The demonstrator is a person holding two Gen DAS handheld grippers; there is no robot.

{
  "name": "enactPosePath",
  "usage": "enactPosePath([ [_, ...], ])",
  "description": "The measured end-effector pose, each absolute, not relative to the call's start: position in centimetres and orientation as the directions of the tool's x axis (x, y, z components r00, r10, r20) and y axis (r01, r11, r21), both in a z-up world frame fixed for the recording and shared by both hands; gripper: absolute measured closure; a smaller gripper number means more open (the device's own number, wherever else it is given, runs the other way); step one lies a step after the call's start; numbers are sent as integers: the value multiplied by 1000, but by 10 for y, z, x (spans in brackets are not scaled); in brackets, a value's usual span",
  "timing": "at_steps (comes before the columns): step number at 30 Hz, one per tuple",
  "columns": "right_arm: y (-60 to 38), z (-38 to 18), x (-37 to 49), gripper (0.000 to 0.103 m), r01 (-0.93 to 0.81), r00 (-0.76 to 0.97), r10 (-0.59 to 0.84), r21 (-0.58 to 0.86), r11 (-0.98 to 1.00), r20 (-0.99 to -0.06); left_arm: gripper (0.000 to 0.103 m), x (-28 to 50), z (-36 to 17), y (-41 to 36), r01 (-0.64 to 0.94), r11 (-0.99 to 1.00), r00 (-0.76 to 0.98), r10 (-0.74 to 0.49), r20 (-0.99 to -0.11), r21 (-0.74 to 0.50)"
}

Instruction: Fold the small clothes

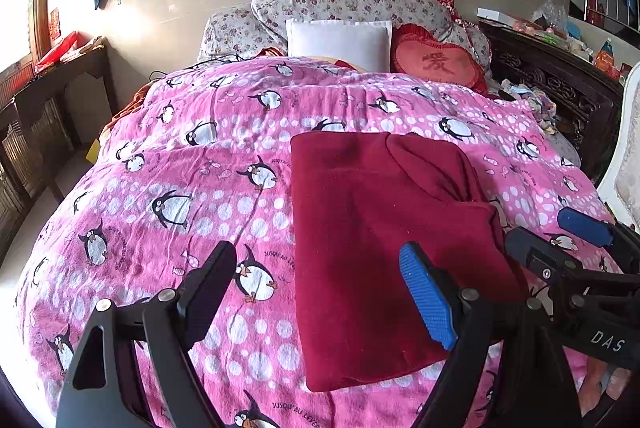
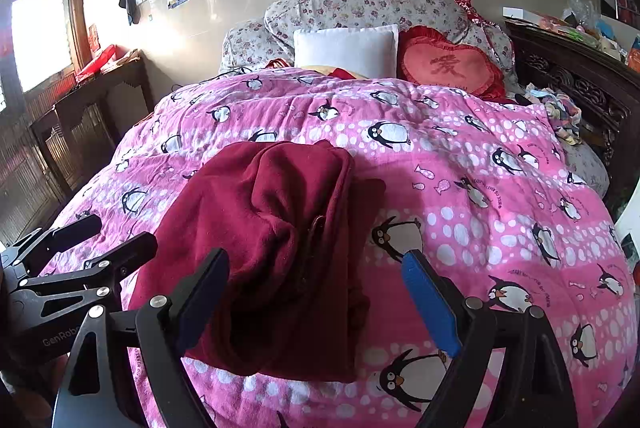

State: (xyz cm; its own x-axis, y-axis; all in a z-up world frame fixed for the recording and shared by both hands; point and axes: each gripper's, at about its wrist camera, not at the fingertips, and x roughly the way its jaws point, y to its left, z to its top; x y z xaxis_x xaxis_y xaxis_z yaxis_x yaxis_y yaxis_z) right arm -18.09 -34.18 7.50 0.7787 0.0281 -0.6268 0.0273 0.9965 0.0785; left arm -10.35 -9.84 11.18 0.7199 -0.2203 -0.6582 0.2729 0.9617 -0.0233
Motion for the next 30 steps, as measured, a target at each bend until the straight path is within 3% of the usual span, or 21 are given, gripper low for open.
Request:
enactPosePath([
  [8, -356, 79, -182, 12, 41, 778, 23, 86, 995, -628, 19, -93, 111, -79, 253, 966, 714, -224, -663, -55],
  [11, -379, 87, -183, 12, 98, 782, -42, 56, 994, -621, 14, -83, 114, -59, 210, 976, 718, -193, -669, -57],
  [20, -464, 92, -189, 10, 270, 742, -200, 13, 963, -639, 14, -46, 99, -9, 78, 997, 704, -70, -707, -21],
  [30, -503, 79, -188, 9, 354, 691, -250, 16, 935, -679, 14, -21, 80, 9, 38, 999, 679, -38, -733, -16],
])
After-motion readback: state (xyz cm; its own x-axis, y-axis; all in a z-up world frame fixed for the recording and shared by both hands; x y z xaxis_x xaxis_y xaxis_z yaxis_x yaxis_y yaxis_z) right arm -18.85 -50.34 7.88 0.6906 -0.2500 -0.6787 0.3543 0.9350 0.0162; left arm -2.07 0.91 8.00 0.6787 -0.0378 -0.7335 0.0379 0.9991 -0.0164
